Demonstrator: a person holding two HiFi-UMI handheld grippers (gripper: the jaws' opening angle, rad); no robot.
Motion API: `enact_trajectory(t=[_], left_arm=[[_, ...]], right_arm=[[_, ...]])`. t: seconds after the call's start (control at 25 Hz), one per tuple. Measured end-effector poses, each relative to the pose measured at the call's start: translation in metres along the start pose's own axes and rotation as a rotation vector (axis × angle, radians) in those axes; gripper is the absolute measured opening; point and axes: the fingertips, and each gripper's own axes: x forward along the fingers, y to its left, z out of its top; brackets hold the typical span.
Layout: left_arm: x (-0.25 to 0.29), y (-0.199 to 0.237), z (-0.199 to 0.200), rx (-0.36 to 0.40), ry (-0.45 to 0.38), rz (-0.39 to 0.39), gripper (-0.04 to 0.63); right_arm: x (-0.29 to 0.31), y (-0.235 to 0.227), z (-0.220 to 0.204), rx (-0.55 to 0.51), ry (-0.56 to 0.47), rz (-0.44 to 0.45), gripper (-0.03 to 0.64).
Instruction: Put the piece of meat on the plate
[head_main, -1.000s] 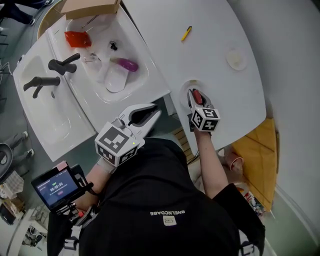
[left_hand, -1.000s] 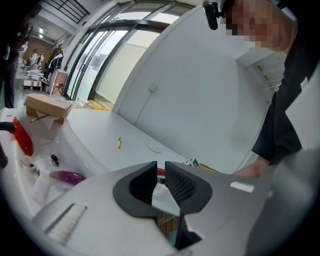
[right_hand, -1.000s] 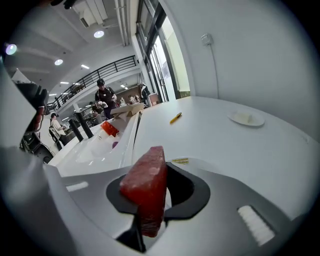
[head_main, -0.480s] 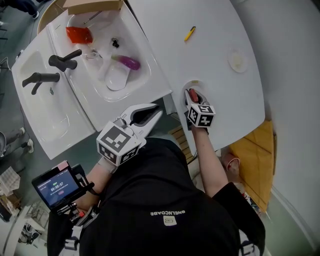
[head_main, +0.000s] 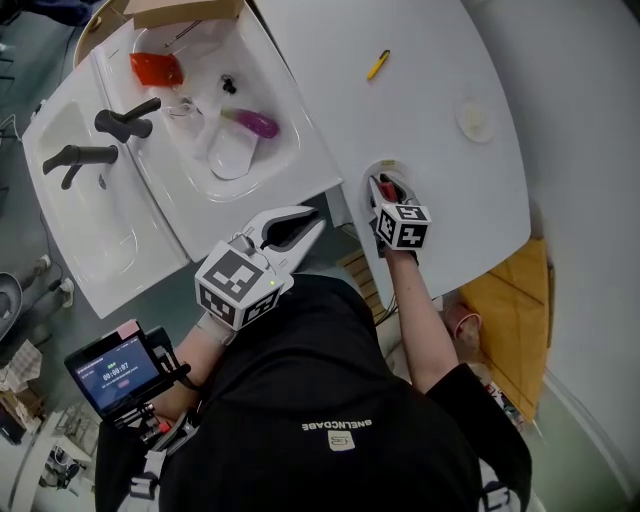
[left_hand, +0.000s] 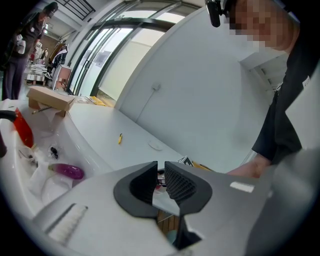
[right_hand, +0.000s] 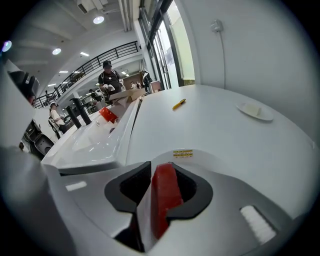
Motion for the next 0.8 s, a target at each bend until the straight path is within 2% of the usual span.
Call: enact_trajectory(t=[0.8], left_arm=[[0.001, -0.005, 0.004, 0.003, -0.015, -0.021, 0.052]], right_arm=[[-0.015, -0.014, 0.006, 0.024, -0.004, -0.021, 0.179]])
